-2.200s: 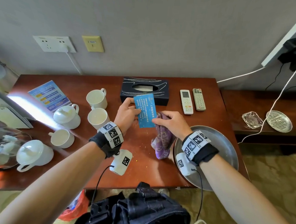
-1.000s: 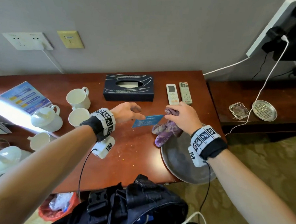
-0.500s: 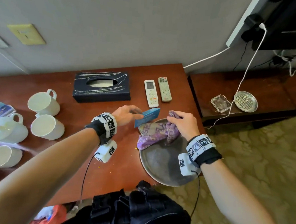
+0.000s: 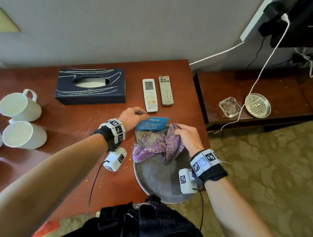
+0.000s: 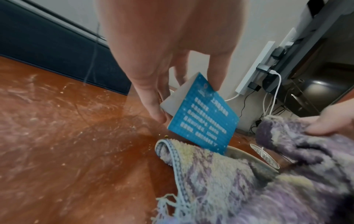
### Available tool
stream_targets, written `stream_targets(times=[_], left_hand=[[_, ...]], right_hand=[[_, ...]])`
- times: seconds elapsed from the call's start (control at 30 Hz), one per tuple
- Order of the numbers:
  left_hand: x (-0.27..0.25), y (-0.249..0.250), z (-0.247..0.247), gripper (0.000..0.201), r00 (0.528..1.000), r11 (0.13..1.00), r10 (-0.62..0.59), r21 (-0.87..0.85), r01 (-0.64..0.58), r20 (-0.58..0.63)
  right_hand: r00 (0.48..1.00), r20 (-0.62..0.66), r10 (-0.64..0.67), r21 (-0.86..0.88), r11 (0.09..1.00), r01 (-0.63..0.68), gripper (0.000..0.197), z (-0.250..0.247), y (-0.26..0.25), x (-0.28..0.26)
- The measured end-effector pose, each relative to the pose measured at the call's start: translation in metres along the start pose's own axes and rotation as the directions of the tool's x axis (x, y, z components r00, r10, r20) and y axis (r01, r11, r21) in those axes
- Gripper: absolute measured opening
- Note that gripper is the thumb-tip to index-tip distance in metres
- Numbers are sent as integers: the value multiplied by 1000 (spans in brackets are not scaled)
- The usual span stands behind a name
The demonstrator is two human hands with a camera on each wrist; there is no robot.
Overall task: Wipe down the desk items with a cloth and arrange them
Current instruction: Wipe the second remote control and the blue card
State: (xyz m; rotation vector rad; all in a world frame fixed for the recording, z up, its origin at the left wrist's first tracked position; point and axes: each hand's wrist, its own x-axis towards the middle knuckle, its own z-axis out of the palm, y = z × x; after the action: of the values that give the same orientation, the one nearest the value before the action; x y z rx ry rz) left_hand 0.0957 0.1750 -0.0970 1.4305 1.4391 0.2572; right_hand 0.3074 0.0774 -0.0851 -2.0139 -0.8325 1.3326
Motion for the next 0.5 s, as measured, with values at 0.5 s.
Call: stream_targets(times=[0.5], left_hand=[[18, 0, 10, 18, 999, 965, -34, -263, 25, -31]], right_hand=[[999, -10, 38, 93, 995, -37, 41, -2, 3, 10]])
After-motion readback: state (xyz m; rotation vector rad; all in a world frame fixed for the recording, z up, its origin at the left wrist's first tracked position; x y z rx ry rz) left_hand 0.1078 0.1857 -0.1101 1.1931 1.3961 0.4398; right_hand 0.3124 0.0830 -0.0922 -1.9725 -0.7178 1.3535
